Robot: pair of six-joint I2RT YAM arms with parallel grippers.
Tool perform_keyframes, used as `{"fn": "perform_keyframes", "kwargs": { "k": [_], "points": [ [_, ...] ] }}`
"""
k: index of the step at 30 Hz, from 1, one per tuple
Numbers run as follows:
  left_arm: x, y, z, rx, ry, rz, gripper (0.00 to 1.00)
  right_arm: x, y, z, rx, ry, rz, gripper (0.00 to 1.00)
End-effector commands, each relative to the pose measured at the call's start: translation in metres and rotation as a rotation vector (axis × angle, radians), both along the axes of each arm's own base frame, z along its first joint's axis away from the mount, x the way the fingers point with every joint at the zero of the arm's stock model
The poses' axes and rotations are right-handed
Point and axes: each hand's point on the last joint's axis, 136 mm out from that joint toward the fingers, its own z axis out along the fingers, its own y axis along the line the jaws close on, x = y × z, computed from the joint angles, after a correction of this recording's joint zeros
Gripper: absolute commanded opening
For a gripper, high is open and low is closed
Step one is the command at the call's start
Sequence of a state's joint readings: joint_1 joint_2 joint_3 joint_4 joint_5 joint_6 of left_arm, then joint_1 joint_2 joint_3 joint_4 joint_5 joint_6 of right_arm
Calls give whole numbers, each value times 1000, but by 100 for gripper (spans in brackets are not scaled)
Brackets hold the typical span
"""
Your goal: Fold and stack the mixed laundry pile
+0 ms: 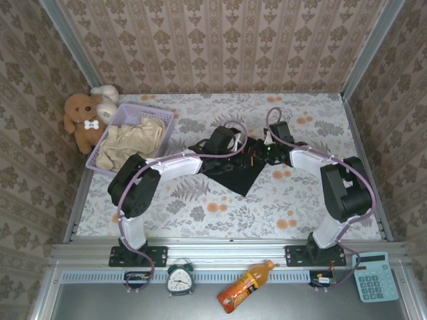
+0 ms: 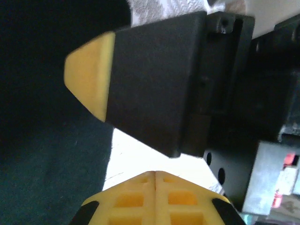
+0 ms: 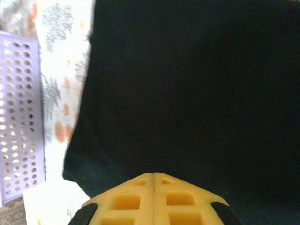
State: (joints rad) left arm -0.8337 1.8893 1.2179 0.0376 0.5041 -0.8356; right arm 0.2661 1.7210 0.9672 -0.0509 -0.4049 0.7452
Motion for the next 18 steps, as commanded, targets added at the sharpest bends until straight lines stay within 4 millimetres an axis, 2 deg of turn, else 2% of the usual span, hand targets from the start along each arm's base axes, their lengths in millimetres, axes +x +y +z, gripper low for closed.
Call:
{"fn": "perform_keyframes", "kwargs": {
  "k": [1,5,8,10,13,16,18],
  "points": [
    [-22,13,-51,106,69,-66,0,4,-8,-24,19,62,-55,0],
    [-23,35,-95,210,120,-26,0,7,-32,-60,52,139,-171,0],
    [-27,32,-103,194,166,-24,0,10,-26,-67,136,159,-175,0],
    [-24,24,-90,161,169,-28,0,13,-22,-60,168,152,-164,0],
    [-13,22,-55,139,115,-20,0,19,-25,-36,152,96,-163,0],
    [-4,27,-24,136,40,-10,12,24,-39,-17,87,50,-174,0],
    [-7,27,-14,144,22,-27,13,28,-50,-12,60,38,-196,0]
  ]
}}
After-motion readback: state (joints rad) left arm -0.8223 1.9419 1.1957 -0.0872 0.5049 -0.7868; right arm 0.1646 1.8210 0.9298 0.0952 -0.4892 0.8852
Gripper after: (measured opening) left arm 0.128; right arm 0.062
